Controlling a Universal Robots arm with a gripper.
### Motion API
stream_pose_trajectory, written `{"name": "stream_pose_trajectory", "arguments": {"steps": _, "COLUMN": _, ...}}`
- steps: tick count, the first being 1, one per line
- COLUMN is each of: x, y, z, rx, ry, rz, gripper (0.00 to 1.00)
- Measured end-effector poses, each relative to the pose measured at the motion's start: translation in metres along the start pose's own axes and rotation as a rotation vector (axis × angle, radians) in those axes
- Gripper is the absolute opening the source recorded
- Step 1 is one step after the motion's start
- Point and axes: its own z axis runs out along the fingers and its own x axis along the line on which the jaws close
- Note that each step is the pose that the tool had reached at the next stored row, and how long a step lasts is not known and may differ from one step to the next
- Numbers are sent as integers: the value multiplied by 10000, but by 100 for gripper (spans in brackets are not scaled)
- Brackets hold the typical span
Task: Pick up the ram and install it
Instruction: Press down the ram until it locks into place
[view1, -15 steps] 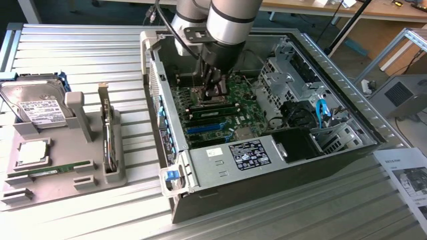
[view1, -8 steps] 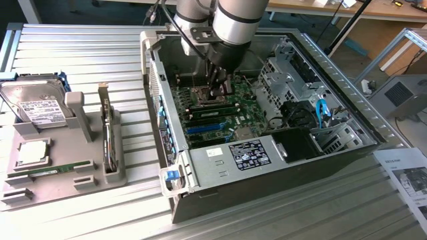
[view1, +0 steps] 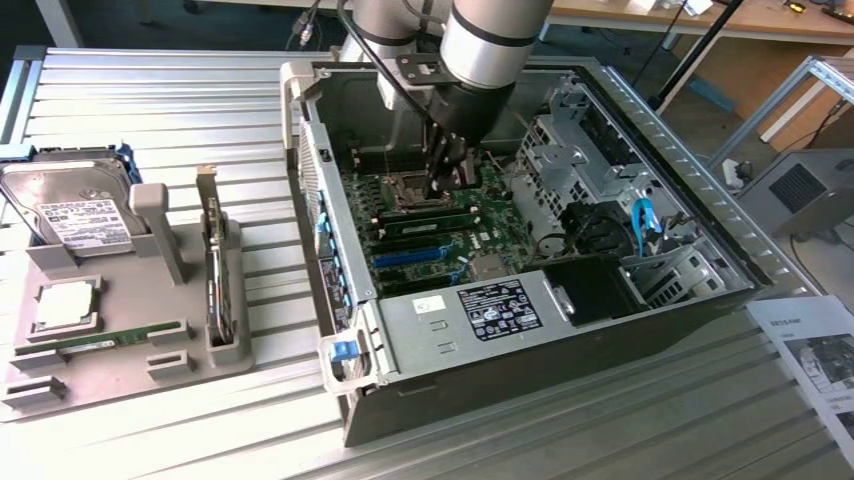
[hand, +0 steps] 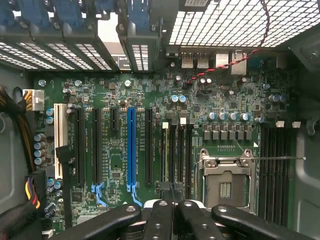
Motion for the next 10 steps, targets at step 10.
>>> {"name": "stream_pose_trajectory", "arguments": {"steps": 10, "x": -5, "y": -1, "z": -87, "rx": 0, "ry": 0, "rz": 0, "gripper": 11}}
